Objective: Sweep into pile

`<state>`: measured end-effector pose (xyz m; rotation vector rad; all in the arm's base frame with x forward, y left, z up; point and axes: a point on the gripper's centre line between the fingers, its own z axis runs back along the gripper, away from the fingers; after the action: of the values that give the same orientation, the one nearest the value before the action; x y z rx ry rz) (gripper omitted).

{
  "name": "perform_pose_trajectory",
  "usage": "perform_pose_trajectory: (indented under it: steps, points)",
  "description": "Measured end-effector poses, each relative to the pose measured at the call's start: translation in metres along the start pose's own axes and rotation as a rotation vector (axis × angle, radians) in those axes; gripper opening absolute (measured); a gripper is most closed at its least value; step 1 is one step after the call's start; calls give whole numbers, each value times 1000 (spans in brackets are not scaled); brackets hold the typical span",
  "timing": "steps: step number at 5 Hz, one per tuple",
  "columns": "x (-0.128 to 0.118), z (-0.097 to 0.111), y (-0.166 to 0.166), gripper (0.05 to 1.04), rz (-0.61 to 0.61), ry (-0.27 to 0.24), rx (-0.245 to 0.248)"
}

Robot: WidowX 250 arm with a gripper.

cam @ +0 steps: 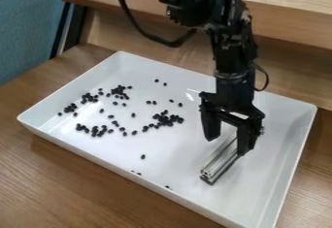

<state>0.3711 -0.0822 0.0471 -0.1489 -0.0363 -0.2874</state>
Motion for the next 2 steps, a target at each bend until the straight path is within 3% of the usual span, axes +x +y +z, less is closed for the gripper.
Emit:
perform_pose_trajectory:
  steps: [1, 2]
  points:
    - [0, -3, -1, 950, -8, -10, 2]
    - [0, -9, -10, 698, -15, -18, 4]
